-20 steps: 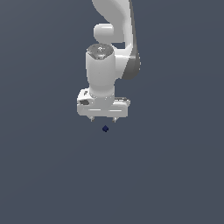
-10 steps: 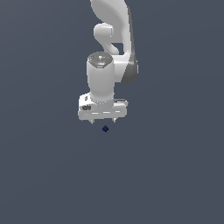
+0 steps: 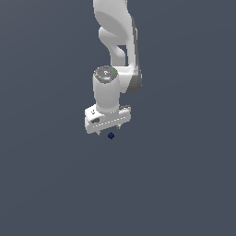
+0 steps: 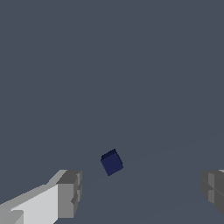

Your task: Pick up the object and move it to a goal position.

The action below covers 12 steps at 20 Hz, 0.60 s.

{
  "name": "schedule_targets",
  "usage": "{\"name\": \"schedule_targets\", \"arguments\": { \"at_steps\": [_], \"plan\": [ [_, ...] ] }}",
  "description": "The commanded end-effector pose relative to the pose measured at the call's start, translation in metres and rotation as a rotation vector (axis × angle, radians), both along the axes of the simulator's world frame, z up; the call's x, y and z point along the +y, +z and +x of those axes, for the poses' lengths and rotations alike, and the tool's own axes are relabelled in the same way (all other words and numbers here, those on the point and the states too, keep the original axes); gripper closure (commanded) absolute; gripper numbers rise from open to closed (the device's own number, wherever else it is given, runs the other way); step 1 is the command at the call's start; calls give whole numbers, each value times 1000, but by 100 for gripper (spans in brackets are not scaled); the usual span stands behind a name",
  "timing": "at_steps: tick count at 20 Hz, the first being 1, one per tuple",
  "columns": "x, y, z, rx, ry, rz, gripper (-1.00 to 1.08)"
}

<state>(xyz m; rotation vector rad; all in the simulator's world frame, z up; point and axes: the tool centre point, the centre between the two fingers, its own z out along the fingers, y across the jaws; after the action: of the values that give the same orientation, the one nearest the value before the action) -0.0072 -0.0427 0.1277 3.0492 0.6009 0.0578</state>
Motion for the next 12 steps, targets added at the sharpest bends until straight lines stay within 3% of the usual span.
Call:
{"name": "schedule_targets", "arguments": {
  "at_steps": [1,12],
  "plan": [
    [0,-10,-4,8,71,-1,-92],
    [1,-47,-23,37,355,6,-92]
  ]
}}
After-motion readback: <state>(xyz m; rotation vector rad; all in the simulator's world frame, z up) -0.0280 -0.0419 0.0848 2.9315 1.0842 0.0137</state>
